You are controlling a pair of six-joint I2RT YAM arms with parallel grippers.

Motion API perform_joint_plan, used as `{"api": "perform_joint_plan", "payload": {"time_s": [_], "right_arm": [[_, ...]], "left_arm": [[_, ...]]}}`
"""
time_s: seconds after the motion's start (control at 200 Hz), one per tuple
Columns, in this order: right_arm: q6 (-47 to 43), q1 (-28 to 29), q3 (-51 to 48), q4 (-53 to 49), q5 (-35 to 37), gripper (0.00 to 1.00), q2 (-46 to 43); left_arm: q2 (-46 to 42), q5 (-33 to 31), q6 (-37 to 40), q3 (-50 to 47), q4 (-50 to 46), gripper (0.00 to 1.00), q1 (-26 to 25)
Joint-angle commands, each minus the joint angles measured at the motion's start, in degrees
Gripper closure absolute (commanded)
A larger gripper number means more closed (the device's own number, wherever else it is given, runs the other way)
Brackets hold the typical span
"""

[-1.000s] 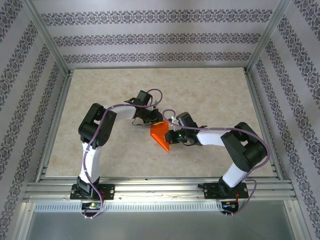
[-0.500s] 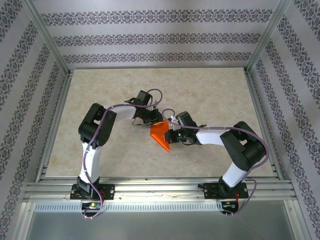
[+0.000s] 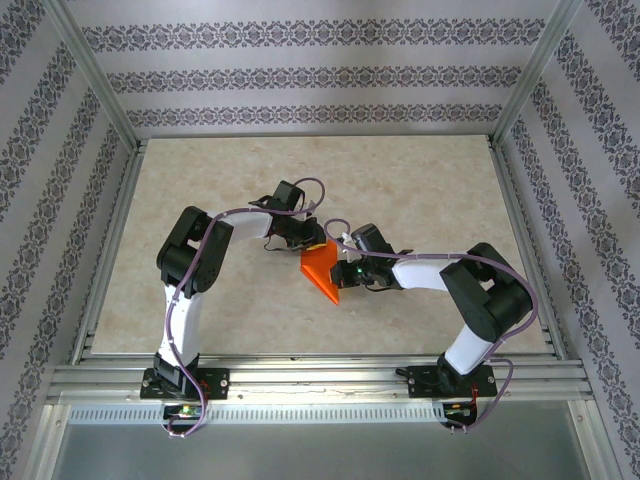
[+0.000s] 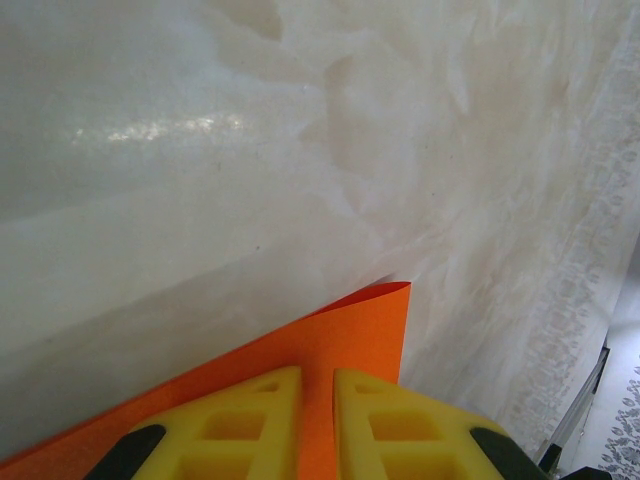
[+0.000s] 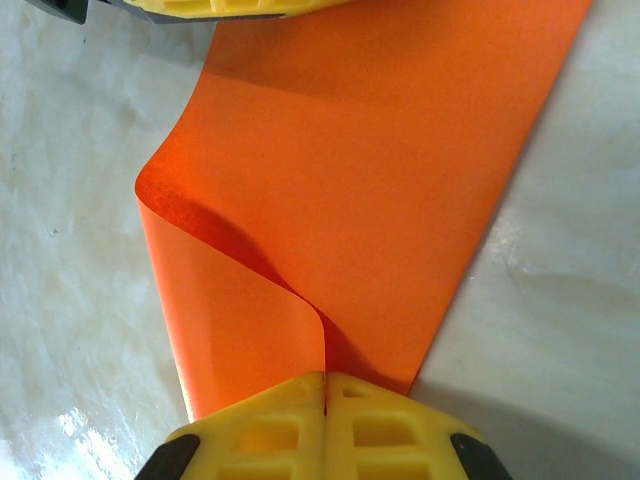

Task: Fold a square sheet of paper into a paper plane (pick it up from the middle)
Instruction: Third fold the triangle at the center of the table.

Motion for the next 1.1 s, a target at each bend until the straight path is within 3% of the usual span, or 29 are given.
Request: {"api": "perform_joint_plan", "payload": {"time_s": [0.0, 1.094], "right_arm": [[-0.8, 0.7, 1.7, -0.7, 0.4, 1.0, 0.6], [-1.3, 1.1, 1.6, -2.2, 0.8, 1.0, 2.5]], "left_arm": [[-1.1, -0.6, 0.0, -1.2, -1.8, 0.82, -0.5], [-3.0, -1.0, -0.2, -0.5, -2.0, 0.81, -0.5]]}}
